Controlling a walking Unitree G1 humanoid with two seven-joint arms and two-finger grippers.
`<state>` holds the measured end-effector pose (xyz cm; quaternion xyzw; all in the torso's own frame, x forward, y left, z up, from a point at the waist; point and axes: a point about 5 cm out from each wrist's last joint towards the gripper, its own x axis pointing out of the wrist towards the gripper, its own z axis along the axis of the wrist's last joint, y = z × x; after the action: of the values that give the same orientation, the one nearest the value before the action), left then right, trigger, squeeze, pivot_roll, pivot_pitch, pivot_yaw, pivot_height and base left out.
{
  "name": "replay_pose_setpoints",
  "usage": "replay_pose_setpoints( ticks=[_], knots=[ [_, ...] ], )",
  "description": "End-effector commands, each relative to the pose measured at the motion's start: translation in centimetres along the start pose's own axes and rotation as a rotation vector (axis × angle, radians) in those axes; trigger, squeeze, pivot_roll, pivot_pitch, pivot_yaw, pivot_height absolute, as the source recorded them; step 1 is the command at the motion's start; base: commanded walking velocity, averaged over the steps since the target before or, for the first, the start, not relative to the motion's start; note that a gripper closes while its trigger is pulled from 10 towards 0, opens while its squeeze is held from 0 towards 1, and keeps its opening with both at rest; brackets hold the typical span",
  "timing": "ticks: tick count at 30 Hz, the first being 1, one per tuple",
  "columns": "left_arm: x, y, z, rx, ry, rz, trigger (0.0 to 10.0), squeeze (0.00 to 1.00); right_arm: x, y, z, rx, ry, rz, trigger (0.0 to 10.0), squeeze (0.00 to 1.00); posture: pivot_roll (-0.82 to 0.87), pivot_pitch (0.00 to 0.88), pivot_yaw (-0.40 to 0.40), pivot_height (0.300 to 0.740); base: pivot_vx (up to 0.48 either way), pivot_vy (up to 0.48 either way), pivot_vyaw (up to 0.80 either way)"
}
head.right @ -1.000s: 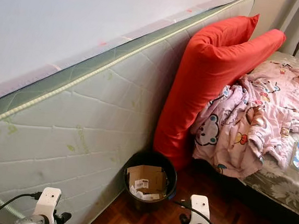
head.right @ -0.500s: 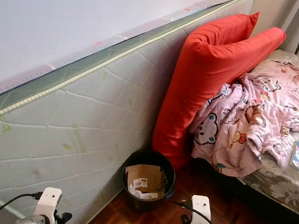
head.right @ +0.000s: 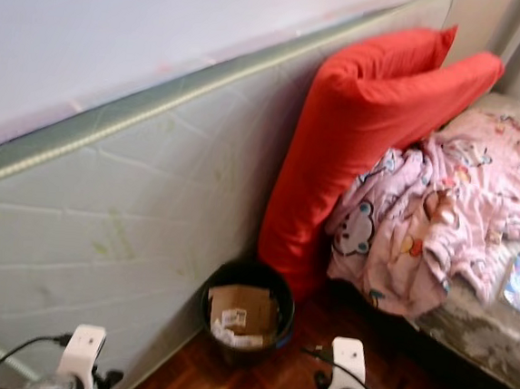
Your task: Clean up the room
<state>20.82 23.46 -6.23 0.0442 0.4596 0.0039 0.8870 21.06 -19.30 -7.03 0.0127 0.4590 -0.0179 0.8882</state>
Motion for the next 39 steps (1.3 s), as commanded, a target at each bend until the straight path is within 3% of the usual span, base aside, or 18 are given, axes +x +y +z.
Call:
replay_pose_setpoints(
  ticks=[1,39],
  knots=[
    [0.04,-0.17,0.11,0.015,0.001,-0.005,10.0,0.00,-0.07,-0.56,-0.12,0.009,0.003,-0.020,10.0,0.00,0.05,0.000,0.011,0.740,0.000,-0.371,0.00],
    [0.05,-0.16,0.13,0.016,0.002,-0.006,10.0,0.00,-0.07,-0.64,-0.07,0.010,-0.002,-0.034,10.0,0.00,0.04,0.000,0.013,0.740,0.000,-0.371,0.00]
  ],
)
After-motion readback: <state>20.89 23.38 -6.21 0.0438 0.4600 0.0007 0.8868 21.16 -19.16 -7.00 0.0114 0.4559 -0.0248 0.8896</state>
